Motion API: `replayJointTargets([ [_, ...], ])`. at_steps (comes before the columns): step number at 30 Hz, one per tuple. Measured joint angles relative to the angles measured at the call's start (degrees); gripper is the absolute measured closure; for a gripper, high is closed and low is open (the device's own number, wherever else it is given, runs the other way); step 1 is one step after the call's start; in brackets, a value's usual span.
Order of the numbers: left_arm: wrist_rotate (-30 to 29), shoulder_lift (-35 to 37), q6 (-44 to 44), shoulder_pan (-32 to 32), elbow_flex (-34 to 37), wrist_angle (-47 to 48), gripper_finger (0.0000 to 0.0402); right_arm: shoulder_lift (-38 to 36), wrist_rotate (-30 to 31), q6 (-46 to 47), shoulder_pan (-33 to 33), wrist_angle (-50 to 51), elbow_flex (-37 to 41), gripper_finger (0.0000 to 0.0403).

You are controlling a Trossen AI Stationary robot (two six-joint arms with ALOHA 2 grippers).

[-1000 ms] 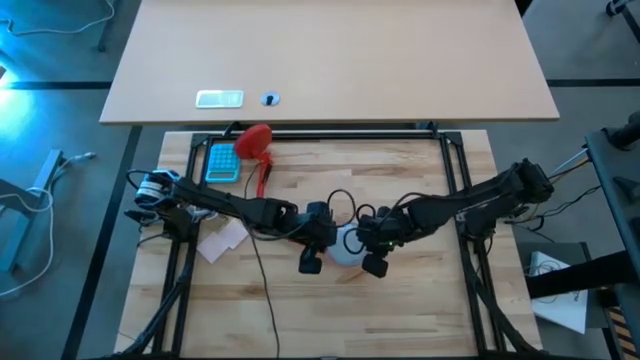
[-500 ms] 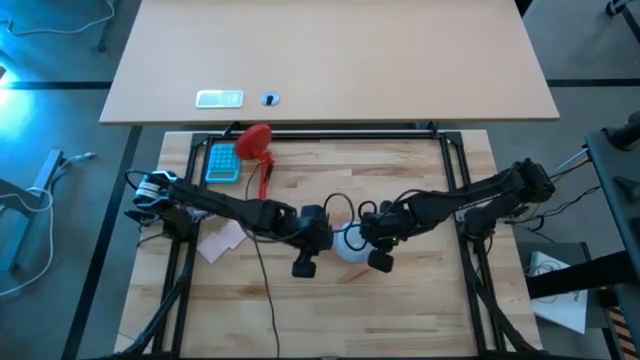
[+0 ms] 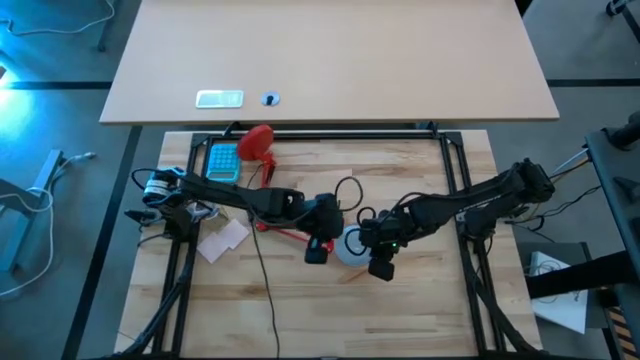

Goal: Screw lightbulb
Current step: Remove the light bulb from the lamp

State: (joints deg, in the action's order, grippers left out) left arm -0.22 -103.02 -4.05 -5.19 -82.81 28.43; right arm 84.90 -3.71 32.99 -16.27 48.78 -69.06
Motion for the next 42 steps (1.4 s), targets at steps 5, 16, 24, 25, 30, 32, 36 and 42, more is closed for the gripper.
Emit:
replayJointTargets([
  [5, 0.3, -0.5, 1.1, -0.8, 0.0, -0.5, 0.0400, -0.1, 0.1, 0.0, 0.1, 0.0, 0.0, 0.0403],
  [16, 0.7, -0.5, 6.6, -4.2, -2.0, 1.6, 0.0400, -1.7, 0.3, -5.0, 2.7, 2.0, 0.0, 0.0403],
  [24, 1.1, -0.3, 6.5, -4.0, -2.7, 3.7, 0.0400, -3.9, 2.7, -4.0, 3.7, 5.5, 0.0, 0.0403],
  [25, 1.0, -0.3, 6.5, -3.9, -2.7, 3.8, 0.0400, -3.9, 2.6, -3.4, 3.6, 5.3, 0.0, 0.0403],
  [30, -2.3, -0.3, 6.1, -2.2, -2.7, 4.1, 0.0400, -4.0, 2.1, -0.7, 2.1, 4.9, 0.0, 0.0403],
  [32, -3.3, -0.3, 6.1, -1.1, -2.7, 3.7, 0.0400, -3.9, 1.9, 0.1, 1.2, 4.5, 0.0, 0.0403],
  [36, -3.4, -0.5, 6.3, -0.3, -2.7, 2.6, 0.0400, -3.8, 1.6, 0.9, 0.2, 2.2, 0.0, 0.0403],
  [42, -3.4, -0.7, 5.6, -1.6, -2.6, 2.7, 0.0400, -3.8, 1.6, 0.2, 0.4, 0.3, 0.0, 0.0403],
])
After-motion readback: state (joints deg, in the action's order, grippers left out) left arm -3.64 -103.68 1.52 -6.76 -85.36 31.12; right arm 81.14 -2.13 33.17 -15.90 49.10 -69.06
